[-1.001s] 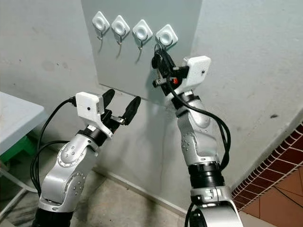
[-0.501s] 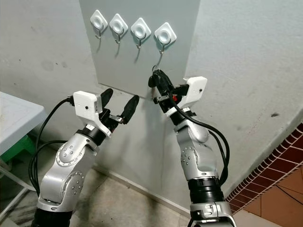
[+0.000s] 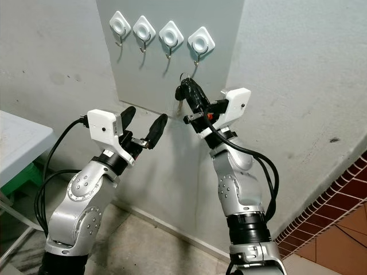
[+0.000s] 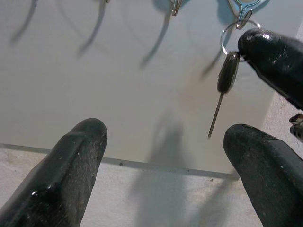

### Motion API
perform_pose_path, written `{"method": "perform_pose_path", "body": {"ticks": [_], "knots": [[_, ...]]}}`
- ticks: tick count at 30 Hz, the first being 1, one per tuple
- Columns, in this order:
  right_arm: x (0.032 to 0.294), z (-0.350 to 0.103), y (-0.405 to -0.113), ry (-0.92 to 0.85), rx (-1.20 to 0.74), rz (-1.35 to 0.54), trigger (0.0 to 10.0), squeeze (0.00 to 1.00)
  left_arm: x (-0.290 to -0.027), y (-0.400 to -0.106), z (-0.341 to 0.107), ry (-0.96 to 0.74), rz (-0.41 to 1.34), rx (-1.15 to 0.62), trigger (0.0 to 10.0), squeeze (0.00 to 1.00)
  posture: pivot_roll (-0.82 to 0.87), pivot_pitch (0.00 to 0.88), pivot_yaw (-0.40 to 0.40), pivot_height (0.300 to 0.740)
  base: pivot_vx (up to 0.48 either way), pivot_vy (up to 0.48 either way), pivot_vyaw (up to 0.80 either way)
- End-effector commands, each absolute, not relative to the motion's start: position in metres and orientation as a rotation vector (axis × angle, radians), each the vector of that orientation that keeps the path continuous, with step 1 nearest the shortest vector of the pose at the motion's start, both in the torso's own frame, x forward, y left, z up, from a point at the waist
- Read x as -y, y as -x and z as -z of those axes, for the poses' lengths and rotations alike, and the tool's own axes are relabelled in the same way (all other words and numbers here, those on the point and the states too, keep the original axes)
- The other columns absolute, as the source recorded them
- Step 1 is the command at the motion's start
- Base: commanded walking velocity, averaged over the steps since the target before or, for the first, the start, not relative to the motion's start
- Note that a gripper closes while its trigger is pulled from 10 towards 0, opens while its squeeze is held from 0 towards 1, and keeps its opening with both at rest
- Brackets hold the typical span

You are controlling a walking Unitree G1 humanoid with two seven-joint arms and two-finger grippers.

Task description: Hang keys on a hook

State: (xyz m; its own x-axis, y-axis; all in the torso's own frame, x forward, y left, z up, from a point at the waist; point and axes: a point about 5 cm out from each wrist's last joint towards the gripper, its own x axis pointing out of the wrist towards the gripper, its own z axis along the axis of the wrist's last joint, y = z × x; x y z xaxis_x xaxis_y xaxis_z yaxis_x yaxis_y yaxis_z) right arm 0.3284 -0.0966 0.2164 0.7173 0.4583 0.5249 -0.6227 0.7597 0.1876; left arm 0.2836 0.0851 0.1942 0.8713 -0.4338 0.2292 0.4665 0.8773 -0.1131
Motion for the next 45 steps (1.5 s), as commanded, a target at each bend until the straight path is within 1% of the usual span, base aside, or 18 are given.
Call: {"method": "perform_pose_path", "body": {"ticks": [1, 15, 26, 38, 39, 40, 45], "knots": [[0.095, -0.230, -0.328, -0.364, 0.531, -0.628, 10.0, 0.00, -0.083, -0.284, -0.202, 0.169, 0.484, 0.225, 10.0, 0.00, 0.02, 0.021, -0.029, 0.740, 0.000, 0.000, 0.00], [0.097, -0.242, -0.331, -0.437, 0.562, -0.593, 10.0, 0.00, -0.082, -0.282, -0.203, 0.176, 0.490, 0.224, 10.0, 0.00, 0.03, 0.024, -0.028, 0.740, 0.000, 0.000, 0.00], [0.100, -0.233, -0.335, -0.559, 0.491, -0.550, 10.0, 0.00, -0.082, -0.282, -0.202, 0.179, 0.486, 0.221, 10.0, 0.00, 0.03, 0.028, -0.027, 0.740, 0.000, 0.000, 0.00], [0.097, -0.216, -0.332, -0.588, 0.409, -0.550, 10.0, 0.00, -0.082, -0.282, -0.202, 0.183, 0.484, 0.217, 10.0, 0.00, 0.03, 0.025, -0.028, 0.740, 0.000, 0.000, 0.00], [0.097, -0.215, -0.332, -0.588, 0.407, -0.550, 10.0, 0.18, -0.082, -0.282, -0.202, 0.183, 0.483, 0.217, 10.0, 0.00, 0.03, 0.025, -0.028, 0.740, 0.000, 0.000, 0.00], [0.097, -0.214, -0.332, -0.588, 0.406, -0.550, 10.0, 1.00, -0.082, -0.282, -0.202, 0.183, 0.481, 0.218, 10.0, 0.00, 0.03, 0.022, -0.028, 0.740, 0.000, 0.000, 0.00], [0.096, -0.211, -0.329, -0.584, 0.405, -0.552, 10.0, 1.00, -0.083, -0.284, -0.202, 0.186, 0.467, 0.218, 10.0, 0.00, 0.03, 0.016, -0.030, 0.740, 0.000, 0.000, 0.00]]}}
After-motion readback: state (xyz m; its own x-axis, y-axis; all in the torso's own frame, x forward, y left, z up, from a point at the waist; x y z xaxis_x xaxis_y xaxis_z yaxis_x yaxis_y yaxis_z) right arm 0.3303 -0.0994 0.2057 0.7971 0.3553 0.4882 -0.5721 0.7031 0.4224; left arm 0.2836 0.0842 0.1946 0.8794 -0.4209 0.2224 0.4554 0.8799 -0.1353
